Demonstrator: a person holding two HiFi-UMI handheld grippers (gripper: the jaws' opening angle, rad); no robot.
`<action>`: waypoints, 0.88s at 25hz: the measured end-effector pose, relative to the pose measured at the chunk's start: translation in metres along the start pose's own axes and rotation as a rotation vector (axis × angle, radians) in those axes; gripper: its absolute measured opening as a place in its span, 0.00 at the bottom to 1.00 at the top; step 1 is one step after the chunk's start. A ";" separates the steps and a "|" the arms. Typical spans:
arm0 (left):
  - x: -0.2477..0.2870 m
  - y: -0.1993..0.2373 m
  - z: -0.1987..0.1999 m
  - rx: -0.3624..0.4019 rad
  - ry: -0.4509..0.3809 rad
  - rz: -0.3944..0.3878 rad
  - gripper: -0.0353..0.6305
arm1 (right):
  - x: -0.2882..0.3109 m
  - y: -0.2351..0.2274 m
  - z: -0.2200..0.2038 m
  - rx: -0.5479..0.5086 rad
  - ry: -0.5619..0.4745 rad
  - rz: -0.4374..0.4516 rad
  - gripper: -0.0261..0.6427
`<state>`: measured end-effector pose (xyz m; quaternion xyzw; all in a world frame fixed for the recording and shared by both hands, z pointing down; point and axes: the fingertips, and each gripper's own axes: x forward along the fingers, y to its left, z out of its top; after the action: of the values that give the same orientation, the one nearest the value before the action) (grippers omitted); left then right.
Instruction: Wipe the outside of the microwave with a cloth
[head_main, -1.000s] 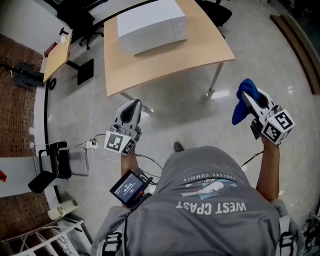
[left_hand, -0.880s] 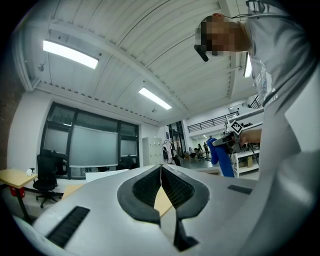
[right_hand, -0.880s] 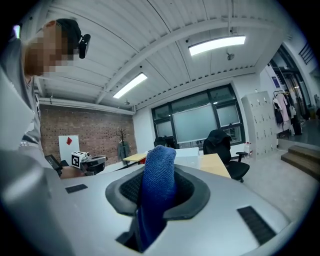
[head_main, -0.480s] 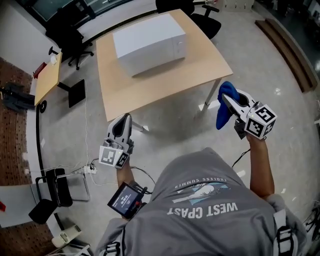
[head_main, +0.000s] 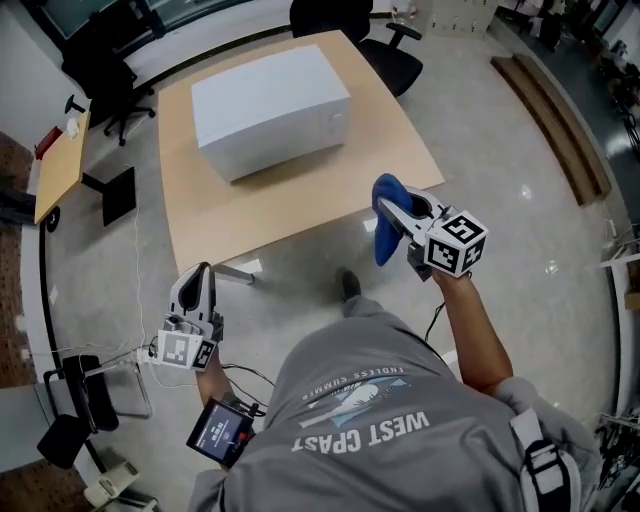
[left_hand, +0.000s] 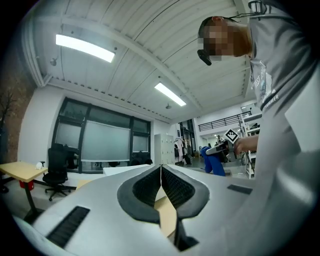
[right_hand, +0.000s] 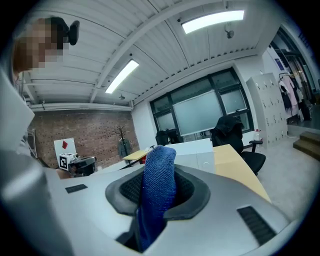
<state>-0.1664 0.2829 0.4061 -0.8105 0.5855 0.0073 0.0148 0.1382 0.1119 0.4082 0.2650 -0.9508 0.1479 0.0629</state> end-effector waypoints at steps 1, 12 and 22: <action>0.008 0.009 0.000 0.002 0.004 0.016 0.09 | 0.017 -0.012 0.001 0.002 0.004 0.006 0.17; 0.113 0.057 -0.020 0.016 0.061 0.126 0.09 | 0.195 -0.106 -0.013 -0.039 0.084 0.107 0.17; 0.122 0.119 -0.044 -0.022 0.116 0.171 0.09 | 0.394 0.000 -0.064 -0.241 0.147 0.368 0.17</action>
<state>-0.2416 0.1287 0.4445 -0.7567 0.6523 -0.0320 -0.0288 -0.1948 -0.0593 0.5469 0.0663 -0.9867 0.0611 0.1353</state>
